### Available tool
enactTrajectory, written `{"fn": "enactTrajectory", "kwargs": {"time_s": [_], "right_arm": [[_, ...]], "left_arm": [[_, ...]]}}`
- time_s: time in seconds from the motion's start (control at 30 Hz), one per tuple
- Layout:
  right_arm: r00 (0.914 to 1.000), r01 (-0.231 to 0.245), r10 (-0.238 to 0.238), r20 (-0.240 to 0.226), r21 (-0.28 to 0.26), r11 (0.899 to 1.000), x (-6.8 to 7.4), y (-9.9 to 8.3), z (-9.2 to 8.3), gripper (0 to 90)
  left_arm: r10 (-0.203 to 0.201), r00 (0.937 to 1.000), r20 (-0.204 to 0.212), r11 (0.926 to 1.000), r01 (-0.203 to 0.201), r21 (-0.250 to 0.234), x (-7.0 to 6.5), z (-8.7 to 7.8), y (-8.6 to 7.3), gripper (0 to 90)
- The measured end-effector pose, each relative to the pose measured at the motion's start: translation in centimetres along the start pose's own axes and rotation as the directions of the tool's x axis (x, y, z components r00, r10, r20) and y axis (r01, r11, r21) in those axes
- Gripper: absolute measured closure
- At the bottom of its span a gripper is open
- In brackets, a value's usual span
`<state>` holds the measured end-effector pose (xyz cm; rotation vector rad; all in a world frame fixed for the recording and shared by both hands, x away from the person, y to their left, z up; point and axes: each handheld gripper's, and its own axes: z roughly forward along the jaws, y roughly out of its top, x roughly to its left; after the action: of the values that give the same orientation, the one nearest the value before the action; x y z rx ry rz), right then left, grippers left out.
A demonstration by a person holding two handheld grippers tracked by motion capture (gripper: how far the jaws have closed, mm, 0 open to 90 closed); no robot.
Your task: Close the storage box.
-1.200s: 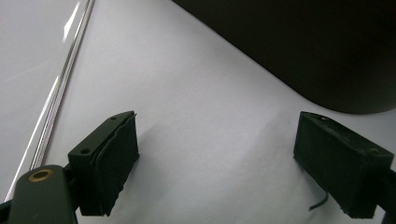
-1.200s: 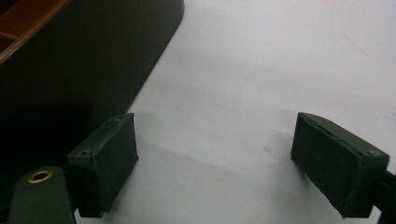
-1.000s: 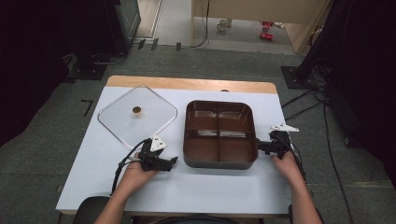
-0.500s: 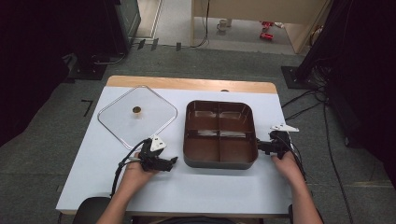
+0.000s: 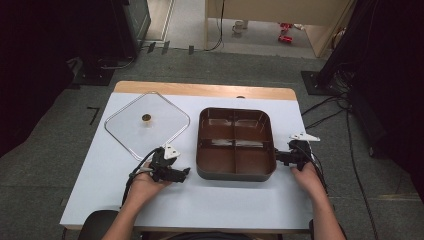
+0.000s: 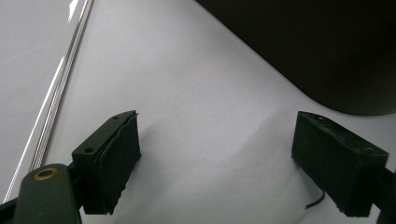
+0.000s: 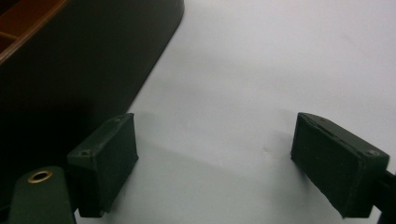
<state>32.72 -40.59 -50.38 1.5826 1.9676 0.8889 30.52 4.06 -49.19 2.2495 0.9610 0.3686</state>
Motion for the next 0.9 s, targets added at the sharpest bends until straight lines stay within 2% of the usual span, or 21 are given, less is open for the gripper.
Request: {"fn": "enactTrajectory", "kwargs": {"time_s": [0.1, 0.17, 0.27, 0.33, 0.37, 0.4, 0.43, 0.53, 0.6, 0.73, 0.9], "right_arm": [[1.0000, 0.000, 0.000, 0.000, 0.000, 1.000, 0.0, 0.0, 0.0, 14.1], [1.0000, 0.000, 0.000, 0.000, 0.000, 1.000, 0.0, 0.0, 0.0, 14.1], [1.0000, 0.000, 0.000, 0.000, 0.000, 1.000, 0.0, 0.0, 0.0, 14.1], [1.0000, 0.000, 0.000, 0.000, 0.000, 1.000, 0.0, 0.0, 0.0, 14.1], [1.0000, 0.000, 0.000, 0.000, 0.000, 1.000, 0.0, 0.0, 0.0, 14.1], [1.0000, 0.000, 0.000, 0.000, 0.000, 1.000, 0.0, 0.0, 0.0, 14.1], [1.0000, 0.000, 0.000, 0.000, 0.000, 1.000, 0.0, 0.0, 0.0, 14.1], [1.0000, 0.000, 0.000, 0.000, 0.000, 1.000, 0.0, 0.0, 0.0, 14.1], [1.0000, 0.000, 0.000, 0.000, 0.000, 1.000, 0.0, 0.0, 0.0, 14.1], [1.0000, 0.000, 0.000, 0.000, 0.000, 1.000, 0.0, 0.0, 0.0, 14.1], [1.0000, 0.001, -0.001, 0.000, 0.000, 1.000, 0.0, 0.0, 0.0, 14.1]], "left_arm": [[0.000, 1.0000, 0.001, 0.9993, 0.000, 0.039, 0.1, 0.0, 0.5, 16.3], [0.008, 0.9999, 0.011, 0.9983, -0.009, 0.057, 0.2, -0.2, 0.7, 19.9], [-0.026, 0.9982, 0.053, 0.9982, 0.023, 0.056, 0.8, -0.5, 0.7, 24.2], [-0.065, 0.9917, 0.111, 0.9962, 0.058, 0.065, 1.2, -0.7, 0.8, 23.9], [-0.087, 0.9825, 0.165, 0.9946, 0.076, 0.071, 1.4, -0.8, 0.9, 23.7], [-0.104, 0.9766, 0.189, 0.9928, 0.090, 0.079, 1.4, -0.9, 1.0, 23.1], [-0.100, 0.9751, 0.198, 0.9928, 0.085, 0.084, 1.3, -1.0, 1.1, 22.5], [-0.051, 0.9852, 0.163, 0.9957, 0.038, 0.084, 0.7, -1.3, 1.3, 21.8], [-0.015, 0.9897, 0.143, 0.9970, 0.004, 0.077, 0.5, -1.4, 1.5, 21.8], [0.015, 0.9896, 0.143, 0.9970, -0.026, 0.072, 0.7, -1.7, 2.3, 25.0], [0.031, 0.9900, 0.137, 0.9977, -0.039, 0.055, 1.5, -2.0, 3.7, 29.5]]}}
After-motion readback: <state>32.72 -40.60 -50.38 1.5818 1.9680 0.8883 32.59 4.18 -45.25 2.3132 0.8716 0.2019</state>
